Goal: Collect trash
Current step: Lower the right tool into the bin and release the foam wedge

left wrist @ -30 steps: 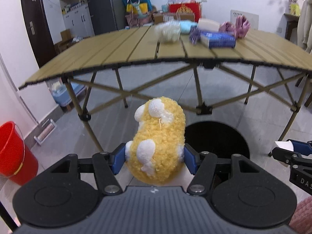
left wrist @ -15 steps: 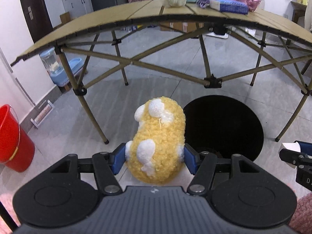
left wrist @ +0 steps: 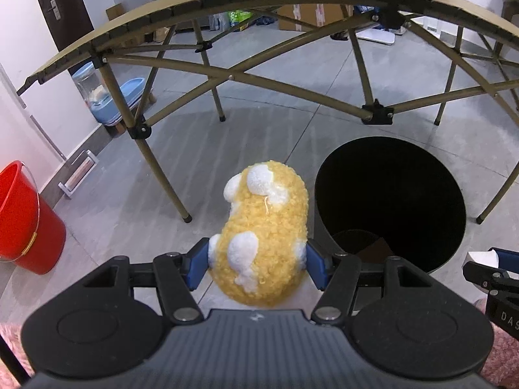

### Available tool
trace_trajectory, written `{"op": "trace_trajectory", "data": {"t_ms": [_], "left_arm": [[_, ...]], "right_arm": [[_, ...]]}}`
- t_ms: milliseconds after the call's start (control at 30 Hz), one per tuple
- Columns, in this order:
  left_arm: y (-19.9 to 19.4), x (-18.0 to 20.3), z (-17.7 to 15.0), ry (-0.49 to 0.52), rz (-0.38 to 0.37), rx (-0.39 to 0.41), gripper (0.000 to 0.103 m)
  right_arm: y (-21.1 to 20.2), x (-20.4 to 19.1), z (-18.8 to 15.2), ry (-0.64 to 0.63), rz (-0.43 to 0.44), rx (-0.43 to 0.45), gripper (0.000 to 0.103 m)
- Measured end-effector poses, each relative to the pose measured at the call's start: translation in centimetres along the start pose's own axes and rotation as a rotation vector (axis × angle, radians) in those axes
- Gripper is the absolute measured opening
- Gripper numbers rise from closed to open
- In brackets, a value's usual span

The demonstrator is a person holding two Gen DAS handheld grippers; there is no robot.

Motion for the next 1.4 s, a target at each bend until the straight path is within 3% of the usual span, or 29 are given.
{"op": "trace_trajectory", "data": {"t_ms": [400, 600, 967, 1400], "left_arm": [[1.1, -0.9, 0.0, -0.031, 0.051, -0.039, 0.062], [1.2, -1.3, 0.1, -0.040, 0.066, -0.044, 0.062], [1.6, -2.1, 0.7, -0.068, 0.099, -0.038, 0.062], [3.0, -2.8, 2.4, -0.111, 0.137, -0.022, 0.062]], "right_arm": [[1.2, 0.8, -0.4, 0.034, -0.029, -0.054, 0.030], [1.0, 1.0, 0.5, 0.056, -0.023, -0.023, 0.030], [2.1, -1.8, 3.6, 0.038, 0.006, 0.018, 0.030], [4.9, -3.8, 6.1, 0.076, 0.003, -0.007, 0.030]]}}
Point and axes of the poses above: each gripper's, at about its wrist camera, not at the fingertips, and y roughly the way its jaws point, x to its right, z to its top, the point moved 2 cm from there along y, roughly the way its jaws point, and after that the axes turned 6 degrees about x, right-handed, at the moved point
